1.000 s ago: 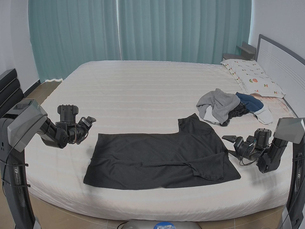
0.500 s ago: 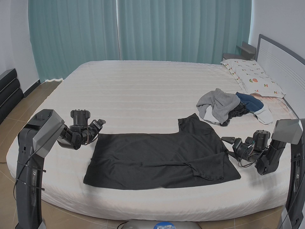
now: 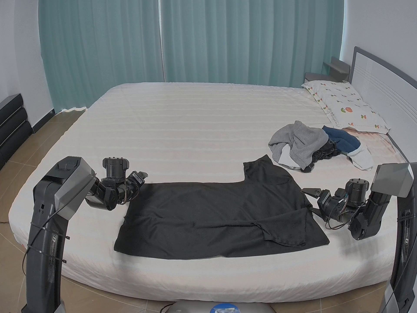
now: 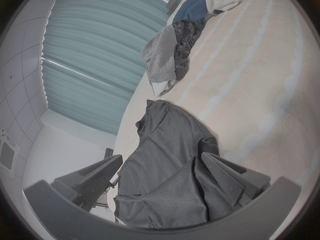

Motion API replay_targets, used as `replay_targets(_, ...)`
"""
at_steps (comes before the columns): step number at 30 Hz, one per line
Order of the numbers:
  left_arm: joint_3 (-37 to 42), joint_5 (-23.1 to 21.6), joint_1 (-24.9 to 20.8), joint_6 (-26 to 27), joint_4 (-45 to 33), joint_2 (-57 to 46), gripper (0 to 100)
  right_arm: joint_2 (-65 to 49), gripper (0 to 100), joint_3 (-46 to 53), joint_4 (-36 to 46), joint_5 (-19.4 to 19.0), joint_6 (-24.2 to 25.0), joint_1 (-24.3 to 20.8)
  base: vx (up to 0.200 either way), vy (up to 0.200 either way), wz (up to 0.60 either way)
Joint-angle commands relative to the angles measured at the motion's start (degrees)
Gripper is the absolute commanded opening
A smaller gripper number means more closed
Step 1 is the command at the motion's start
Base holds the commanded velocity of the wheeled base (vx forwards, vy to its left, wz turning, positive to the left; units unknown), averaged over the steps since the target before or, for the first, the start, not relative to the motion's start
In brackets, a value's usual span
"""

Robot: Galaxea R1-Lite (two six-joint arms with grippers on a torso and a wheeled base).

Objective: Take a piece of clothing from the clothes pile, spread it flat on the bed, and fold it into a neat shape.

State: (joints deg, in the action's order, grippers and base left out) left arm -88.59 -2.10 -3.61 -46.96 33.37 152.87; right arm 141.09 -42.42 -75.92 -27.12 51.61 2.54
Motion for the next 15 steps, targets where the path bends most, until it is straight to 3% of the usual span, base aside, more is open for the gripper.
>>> replay_targets(1, 0.2, 0.3, 0.0, -0.2, 0.2, 0.1, 0, -0.1, 100, 0.1, 0.0, 0.0, 0.0, 0.0, 0.000, 0.000, 0.00)
replay_targets(9, 1.4, 6.7, 0.1, -0.2, 3.9, -0.2, 0, 0.1, 100, -0.6, 0.2, 0.1, 0.1, 0.0, 0.000, 0.000, 0.00)
replay_targets(15, 6.3, 7.5, 0.2, -1.6, 7.5, -2.3, 0, 0.1, 100, -0.6, 0.1, 0.8, 0.0, -0.2, 0.000, 0.000, 0.00)
